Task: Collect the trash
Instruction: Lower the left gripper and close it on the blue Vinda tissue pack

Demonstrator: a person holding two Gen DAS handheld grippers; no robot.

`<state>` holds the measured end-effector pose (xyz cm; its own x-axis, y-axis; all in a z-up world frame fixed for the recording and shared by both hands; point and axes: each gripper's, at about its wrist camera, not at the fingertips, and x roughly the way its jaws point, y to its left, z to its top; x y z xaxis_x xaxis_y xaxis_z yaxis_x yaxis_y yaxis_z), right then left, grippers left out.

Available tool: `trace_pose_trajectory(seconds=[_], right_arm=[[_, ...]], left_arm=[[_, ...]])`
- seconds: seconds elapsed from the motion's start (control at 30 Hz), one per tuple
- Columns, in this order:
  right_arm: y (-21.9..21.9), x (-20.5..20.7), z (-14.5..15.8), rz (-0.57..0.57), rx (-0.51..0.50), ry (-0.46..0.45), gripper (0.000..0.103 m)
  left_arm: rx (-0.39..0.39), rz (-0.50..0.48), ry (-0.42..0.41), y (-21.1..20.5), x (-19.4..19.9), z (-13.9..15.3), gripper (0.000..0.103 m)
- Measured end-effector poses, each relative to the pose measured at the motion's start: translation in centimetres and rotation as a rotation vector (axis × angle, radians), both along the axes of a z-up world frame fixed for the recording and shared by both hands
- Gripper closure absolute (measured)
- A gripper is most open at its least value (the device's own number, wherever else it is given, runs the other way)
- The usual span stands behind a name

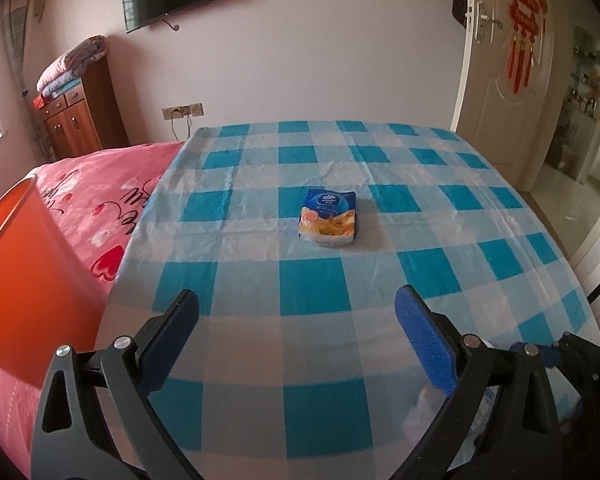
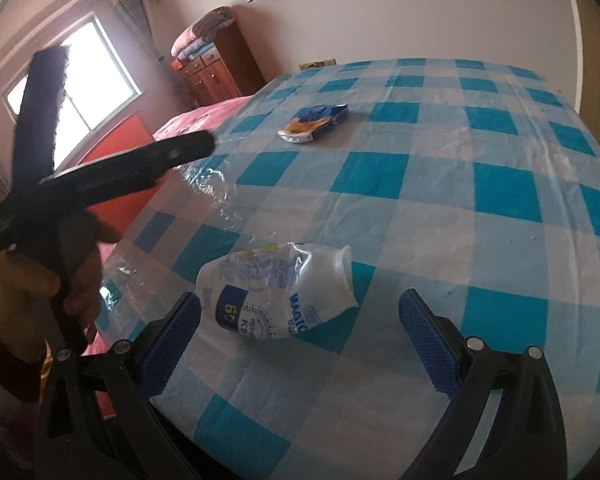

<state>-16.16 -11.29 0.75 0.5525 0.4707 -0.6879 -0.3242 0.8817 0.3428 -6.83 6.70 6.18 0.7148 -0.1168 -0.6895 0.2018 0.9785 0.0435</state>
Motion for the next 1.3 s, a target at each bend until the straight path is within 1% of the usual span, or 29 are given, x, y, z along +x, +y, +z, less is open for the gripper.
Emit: trace_pose_trajectory(seconds=[0.23,0.5,0.7,0.9,1.2,1.3], right_arm=[[1.0,0.3,-0.3,0.033,-0.042,-0.021,0.005],[1.4,0.9,-0.4,0.046,-0.058,-0.033,0.005],[1.4,1.4,-0.5,0.038,-0.073,-0.042,0.005],[1.3,2.1,-0.5,0.039,-0.058,-0.026,0.005],[1.5,2.9,-0.1,0.047,-0.091,-0.018,0.005],[1.5,3.2,0.1,0.054,-0.105,-0.019,0.005]], left_arm=[[0.011,-0.026,0.028,-1.4,3.1,-1.2,0.004],[0.031,-0.051,0.06,-3.0,6.8,-2.6,0.004],[0.047,-0.066,0.073,-3.9,9.0,-3.2,0.004],[0.059,-0.075,0.097,-4.6,10.9,-3.8,0.004],[0.05,-0.073,0.138,-5.2,12.6,-4.8,0.005],[0.06,-0.048,0.146,-5.2,12.9,-5.2,0.006]])
